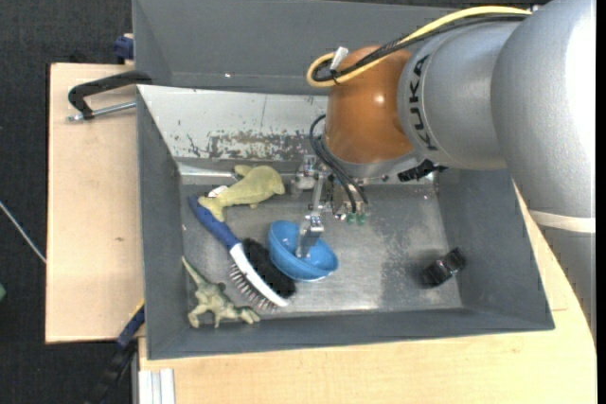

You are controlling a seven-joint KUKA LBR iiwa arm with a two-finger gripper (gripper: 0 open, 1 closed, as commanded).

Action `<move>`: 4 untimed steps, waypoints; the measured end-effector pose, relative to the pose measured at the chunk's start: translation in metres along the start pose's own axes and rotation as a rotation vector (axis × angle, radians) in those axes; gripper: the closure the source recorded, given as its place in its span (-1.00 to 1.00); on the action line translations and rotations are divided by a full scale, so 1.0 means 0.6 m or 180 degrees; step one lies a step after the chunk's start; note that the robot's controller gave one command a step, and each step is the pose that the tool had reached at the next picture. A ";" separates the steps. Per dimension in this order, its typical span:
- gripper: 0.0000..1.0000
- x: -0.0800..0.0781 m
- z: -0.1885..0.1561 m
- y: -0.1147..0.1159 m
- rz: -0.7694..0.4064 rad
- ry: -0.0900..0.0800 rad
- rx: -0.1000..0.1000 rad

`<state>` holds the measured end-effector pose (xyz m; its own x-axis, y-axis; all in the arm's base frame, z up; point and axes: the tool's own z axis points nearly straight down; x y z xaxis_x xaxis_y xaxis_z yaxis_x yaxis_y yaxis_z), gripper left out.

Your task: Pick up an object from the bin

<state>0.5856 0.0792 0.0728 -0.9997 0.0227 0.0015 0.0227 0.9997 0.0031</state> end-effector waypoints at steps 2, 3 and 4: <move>-1.00 -0.021 0.000 0.069 0.0005 -0.0007 0.0024; -1.00 -0.025 -0.001 0.068 0.0368 -0.0018 -0.0003; -1.00 -0.021 -0.003 0.063 0.1066 -0.0023 -0.0009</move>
Offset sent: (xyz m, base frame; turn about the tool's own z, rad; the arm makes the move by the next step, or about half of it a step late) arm -0.0069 0.0269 -0.0017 0.0153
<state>0.5993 0.1169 0.0749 -0.9367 0.3501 -0.0041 0.3500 0.9367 0.0062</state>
